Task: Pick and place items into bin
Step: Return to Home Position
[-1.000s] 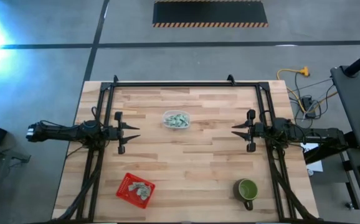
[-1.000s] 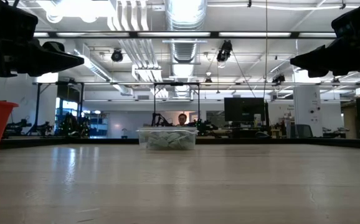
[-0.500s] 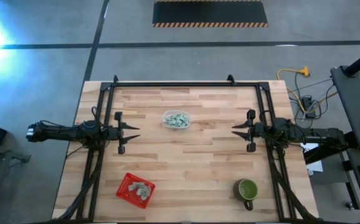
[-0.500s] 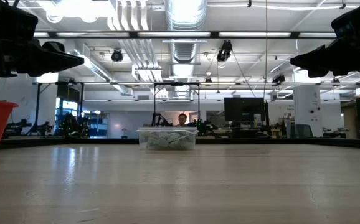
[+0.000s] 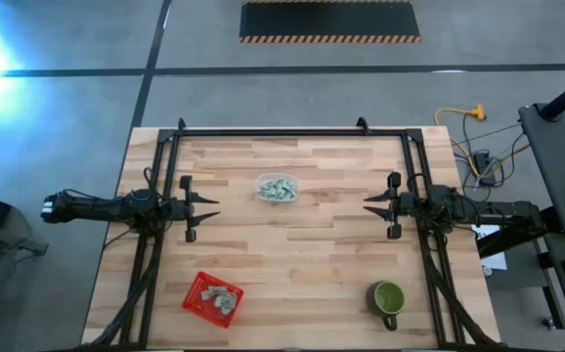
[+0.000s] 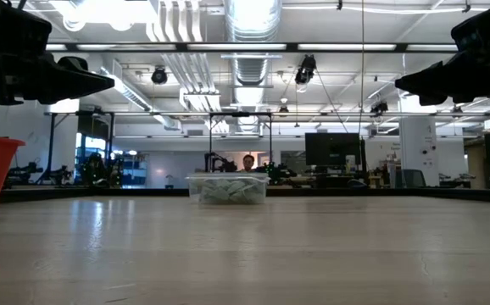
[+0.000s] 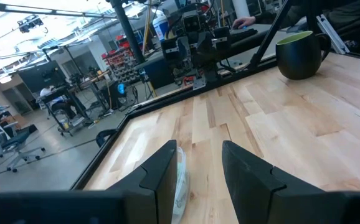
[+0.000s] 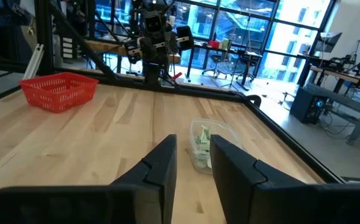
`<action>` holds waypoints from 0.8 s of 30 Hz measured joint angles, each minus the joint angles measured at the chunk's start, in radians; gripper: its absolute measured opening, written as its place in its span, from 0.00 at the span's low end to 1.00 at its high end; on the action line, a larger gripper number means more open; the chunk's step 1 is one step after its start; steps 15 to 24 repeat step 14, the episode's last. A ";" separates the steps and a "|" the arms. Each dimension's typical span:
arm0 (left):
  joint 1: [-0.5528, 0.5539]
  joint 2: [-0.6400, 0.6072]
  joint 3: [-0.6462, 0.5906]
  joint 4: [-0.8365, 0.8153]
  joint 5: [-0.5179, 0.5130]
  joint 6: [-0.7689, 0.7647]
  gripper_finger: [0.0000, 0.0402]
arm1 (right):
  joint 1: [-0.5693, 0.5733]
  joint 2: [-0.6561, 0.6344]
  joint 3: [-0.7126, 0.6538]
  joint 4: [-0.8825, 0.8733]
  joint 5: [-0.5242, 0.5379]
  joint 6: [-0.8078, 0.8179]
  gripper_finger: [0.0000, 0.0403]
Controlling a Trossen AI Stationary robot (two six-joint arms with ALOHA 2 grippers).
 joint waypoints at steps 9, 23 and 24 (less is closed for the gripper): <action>0.000 0.000 0.000 0.000 0.000 0.000 0.28 | 0.000 0.000 0.000 0.000 0.000 0.000 0.19; 0.000 0.000 0.000 0.000 0.000 0.000 0.28 | 0.000 0.000 0.000 0.000 0.000 0.000 0.18; 0.000 0.000 0.000 0.000 0.000 0.000 0.28 | 0.000 0.000 0.000 0.000 0.000 0.000 0.18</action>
